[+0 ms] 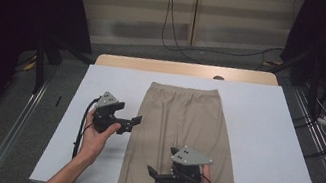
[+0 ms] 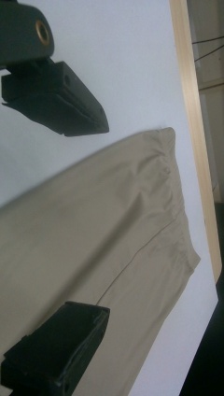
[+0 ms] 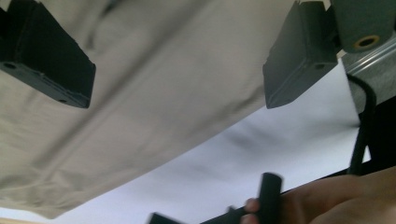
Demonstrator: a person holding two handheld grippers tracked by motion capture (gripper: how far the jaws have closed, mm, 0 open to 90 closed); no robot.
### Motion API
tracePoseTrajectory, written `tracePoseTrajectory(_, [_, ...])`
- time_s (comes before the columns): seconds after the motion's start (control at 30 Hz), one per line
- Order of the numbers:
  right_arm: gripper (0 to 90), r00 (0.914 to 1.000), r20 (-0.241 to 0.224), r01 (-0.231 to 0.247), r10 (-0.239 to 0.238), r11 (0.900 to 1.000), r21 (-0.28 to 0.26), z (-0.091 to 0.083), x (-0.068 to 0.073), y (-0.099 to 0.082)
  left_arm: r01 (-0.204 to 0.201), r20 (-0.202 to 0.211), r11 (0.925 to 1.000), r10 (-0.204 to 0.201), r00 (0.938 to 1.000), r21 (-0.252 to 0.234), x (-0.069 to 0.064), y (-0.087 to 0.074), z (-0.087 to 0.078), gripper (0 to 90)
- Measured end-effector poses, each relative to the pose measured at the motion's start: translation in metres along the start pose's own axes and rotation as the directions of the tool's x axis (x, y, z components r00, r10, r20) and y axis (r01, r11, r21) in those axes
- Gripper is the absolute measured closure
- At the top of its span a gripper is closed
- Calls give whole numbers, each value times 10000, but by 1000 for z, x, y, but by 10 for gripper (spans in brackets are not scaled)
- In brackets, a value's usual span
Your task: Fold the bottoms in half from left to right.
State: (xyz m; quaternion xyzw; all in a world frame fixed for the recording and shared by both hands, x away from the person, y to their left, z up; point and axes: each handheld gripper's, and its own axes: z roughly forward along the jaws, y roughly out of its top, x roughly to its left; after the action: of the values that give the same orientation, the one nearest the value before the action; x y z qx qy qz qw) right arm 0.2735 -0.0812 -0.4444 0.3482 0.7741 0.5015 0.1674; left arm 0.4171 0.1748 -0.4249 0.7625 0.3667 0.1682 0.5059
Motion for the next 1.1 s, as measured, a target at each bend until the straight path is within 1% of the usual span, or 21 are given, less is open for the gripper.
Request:
tracePoseTrajectory(0.03, [119,9999,-91,72,-71,9999,99,3,2,1,-136,-14,9999,136,9999,40,1,2,3,123])
tracePoseTrajectory(0.07, [162,9991,-394,142,-127,9992,384,8,4,5,-303,-83,9995,304,9995,116,1,4,5,125])
tracePoseTrajectory(0.1, [162,9991,-394,142,-127,9992,384,8,4,5,-438,-104,9988,440,9990,203,2,7,9,125])
tracePoseTrajectory(0.2, [179,9976,-646,315,-256,9953,921,17,6,12,-275,-147,9992,279,9995,285,6,13,17,120])
tracePoseTrajectory(0.23, [187,9974,-677,296,-231,9950,959,20,7,13,-213,-126,9996,216,9997,207,7,15,21,116])
tracePoseTrajectory(0.33, [211,9963,-781,445,-347,9909,1271,27,11,15,-434,-90,9989,436,9990,170,10,22,31,115])
tracePoseTrajectory(0.4, [239,9955,-914,412,-264,9857,1634,34,13,16,-283,-105,9996,283,9995,51,13,24,37,112])
tracePoseTrajectory(0.43, [226,9955,-891,470,-321,9843,1699,38,15,16,-85,-97,10000,85,9999,-4,14,24,40,110])
tracePoseTrajectory(0.47, [195,9924,-1206,493,-257,9792,1969,47,21,17,28,-9,10000,-28,10000,-13,15,23,41,104])
tracePoseTrajectory(0.53, [204,9922,-1235,402,-150,9780,2045,50,25,17,-3,3,9999,3,10000,169,16,21,43,98])
tracePoseTrajectory(0.57, [245,9911,-1299,557,-286,9761,2101,54,29,17,-2,17,9997,2,10000,257,16,20,44,89])
tracePoseTrajectory(0.63, [370,9870,-1489,918,-609,9733,2105,58,39,18,-48,42,9991,46,10000,429,17,19,45,81])
tracePoseTrajectory(0.73, [537,9774,-1960,1235,-788,9660,2270,64,55,19,-15,-66,9986,19,10000,520,18,18,45,80])
tracePoseTrajectory(0.8, [597,9734,-2007,1556,-1103,9616,2261,65,65,18,131,-44,9988,-129,9999,471,18,18,44,77])
tracePoseTrajectory(0.83, [609,9688,-2191,1662,-1160,9596,2271,66,69,17,136,-30,9988,-134,9999,478,18,18,44,75])
tracePoseTrajectory(0.9, [602,9679,-2229,1704,-1165,9556,2405,68,75,13,83,-47,9984,-81,10000,565,19,17,44,71])
tracePoseTrajectory(0.93, [588,9680,-2194,1770,-1218,9510,2533,69,78,11,131,-21,9984,-130,9999,547,19,17,44,71])
tracePoseTrajectory(1.0, [495,9705,-2141,1691,-1110,9462,2758,73,81,7,136,-53,9980,-133,9999,624,20,16,45,71])
tracePoseTrajectory(1.03, [487,9707,-2147,1678,-1082,9443,2829,73,82,5,185,-67,9978,-182,9998,630,20,16,45,71])
tracePoseTrajectory(1.07, [466,9726,-2028,1688,-1141,9458,2774,72,84,4,189,-33,9977,-187,9998,654,20,16,46,71])
tracePoseTrajectory(1.1, [406,9749,-1882,1699,-1190,9438,2835,72,90,3,251,-37,9976,-249,9997,650,20,15,46,71])
